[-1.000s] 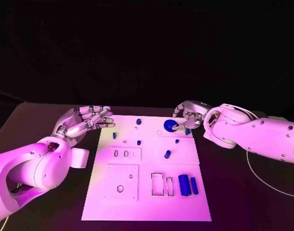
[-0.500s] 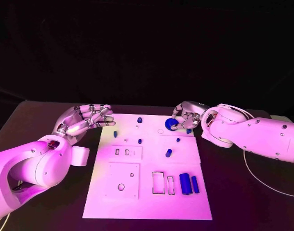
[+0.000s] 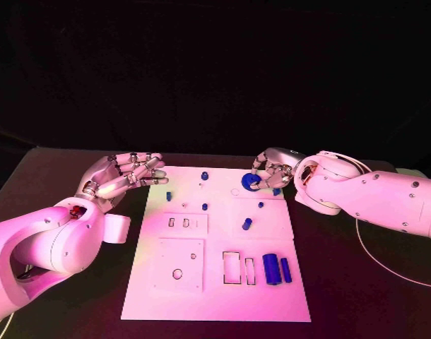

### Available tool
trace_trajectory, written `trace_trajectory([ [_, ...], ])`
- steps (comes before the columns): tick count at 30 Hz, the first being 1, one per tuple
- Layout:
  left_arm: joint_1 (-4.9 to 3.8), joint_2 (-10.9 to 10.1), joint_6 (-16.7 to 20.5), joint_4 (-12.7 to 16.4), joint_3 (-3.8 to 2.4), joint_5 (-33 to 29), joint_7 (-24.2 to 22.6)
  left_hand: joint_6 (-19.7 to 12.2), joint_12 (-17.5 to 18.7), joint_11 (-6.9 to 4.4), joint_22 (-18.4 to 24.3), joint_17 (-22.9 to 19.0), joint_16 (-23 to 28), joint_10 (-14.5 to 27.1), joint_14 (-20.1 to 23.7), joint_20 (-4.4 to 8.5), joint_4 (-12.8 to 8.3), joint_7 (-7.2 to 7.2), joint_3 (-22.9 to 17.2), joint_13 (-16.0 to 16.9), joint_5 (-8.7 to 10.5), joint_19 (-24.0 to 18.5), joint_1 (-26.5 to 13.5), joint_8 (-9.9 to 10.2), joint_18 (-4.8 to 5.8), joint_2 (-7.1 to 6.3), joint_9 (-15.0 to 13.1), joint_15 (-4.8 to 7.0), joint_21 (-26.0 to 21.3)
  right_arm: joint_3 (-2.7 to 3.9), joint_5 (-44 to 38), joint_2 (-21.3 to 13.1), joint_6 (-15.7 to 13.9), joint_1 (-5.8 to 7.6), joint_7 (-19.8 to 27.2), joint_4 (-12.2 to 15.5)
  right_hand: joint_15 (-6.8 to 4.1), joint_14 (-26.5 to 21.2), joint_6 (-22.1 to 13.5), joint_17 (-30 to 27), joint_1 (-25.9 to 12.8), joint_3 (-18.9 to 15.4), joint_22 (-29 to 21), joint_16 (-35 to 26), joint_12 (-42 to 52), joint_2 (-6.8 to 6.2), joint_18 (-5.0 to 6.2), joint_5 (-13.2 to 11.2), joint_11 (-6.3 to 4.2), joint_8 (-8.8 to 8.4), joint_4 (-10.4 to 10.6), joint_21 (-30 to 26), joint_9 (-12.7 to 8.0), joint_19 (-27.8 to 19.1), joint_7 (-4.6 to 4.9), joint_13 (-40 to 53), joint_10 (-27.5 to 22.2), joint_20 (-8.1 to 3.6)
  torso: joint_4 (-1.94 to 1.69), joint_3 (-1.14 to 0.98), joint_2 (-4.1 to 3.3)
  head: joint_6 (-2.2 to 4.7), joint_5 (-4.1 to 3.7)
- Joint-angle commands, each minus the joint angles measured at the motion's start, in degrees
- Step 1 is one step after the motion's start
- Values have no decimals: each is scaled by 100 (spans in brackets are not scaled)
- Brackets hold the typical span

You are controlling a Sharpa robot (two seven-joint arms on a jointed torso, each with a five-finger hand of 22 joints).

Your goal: Assemble the parts on the task board

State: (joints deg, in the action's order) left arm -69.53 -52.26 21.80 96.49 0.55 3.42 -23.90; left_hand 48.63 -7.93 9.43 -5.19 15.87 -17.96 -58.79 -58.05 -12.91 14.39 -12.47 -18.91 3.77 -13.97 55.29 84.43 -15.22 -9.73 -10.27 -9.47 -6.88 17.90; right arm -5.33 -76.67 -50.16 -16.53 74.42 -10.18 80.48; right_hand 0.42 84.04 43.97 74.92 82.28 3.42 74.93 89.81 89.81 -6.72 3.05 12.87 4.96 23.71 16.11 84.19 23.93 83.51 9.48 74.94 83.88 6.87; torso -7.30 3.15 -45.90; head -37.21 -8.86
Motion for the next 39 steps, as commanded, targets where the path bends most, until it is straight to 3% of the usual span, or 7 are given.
trace_trajectory([
  [1,-9,4,-103,9,-5,7,-29,-40,21,40,8,7,25,9,12,1,-9,-52,-37,-2,25,49,53,33,-77,-7,6,-13,9,-19,-172,27,237,-27,-53,-17,31,596,57,1508,66,48,752,19,19,1,-112,17,-14,31,-11,15,-13,190,0,1506,612,-10,5,-1,-2,-14,9],
  [8,-9,1,-106,7,-5,7,-22,-40,21,40,8,7,25,9,12,1,-9,-52,-37,-2,25,49,53,33,-77,-7,6,-13,9,-25,-386,61,195,-47,-96,2,2,596,247,1508,102,236,802,19,19,66,-122,-136,-39,-26,9,46,-104,212,-30,1506,612,-35,-3,-1,-1,-23,6],
  [14,-9,-1,-105,3,-5,7,-18,-39,41,37,12,20,31,-3,9,2,-20,-49,-57,0,26,52,48,34,-78,-7,5,-11,9,-26,-650,50,-96,-51,-94,70,-63,596,562,1508,189,599,839,19,19,113,-128,-160,-118,-124,-10,65,-208,227,-119,1506,612,-89,-2,0,2,-21,9],
  [24,-9,1,-109,-5,-4,7,-17,-39,44,36,13,22,33,-5,9,2,-23,-49,-62,0,25,53,50,34,-78,-6,5,-10,9,-18,-1262,-16,-769,-36,-104,396,-126,596,840,1508,203,1057,956,19,19,6,-157,-79,-191,-264,-51,146,-280,295,-194,1506,612,-153,-1,2,8,10,15],
  [32,-9,5,-111,-7,-4,7,-15,-39,44,36,13,22,33,-5,9,2,-23,-49,-62,0,25,53,50,34,-78,-6,5,-10,9,-6,-1721,41,-975,31,-235,792,-137,596,921,1508,124,1237,999,19,19,-84,-167,-77,-201,-333,-57,175,-295,321,-203,1506,612,-166,0,1,0,30,16],
  [39,-9,16,-116,2,-4,7,-16,-39,44,36,13,22,33,-5,9,2,-23,-49,-62,0,25,53,50,34,-78,-6,5,-10,9,-7,-2060,393,-992,50,-347,790,-139,596,948,1508,74,1302,1010,19,19,-122,-170,-115,-203,-361,-53,182,-298,327,-205,1506,612,-169,-15,9,1,29,22],
])
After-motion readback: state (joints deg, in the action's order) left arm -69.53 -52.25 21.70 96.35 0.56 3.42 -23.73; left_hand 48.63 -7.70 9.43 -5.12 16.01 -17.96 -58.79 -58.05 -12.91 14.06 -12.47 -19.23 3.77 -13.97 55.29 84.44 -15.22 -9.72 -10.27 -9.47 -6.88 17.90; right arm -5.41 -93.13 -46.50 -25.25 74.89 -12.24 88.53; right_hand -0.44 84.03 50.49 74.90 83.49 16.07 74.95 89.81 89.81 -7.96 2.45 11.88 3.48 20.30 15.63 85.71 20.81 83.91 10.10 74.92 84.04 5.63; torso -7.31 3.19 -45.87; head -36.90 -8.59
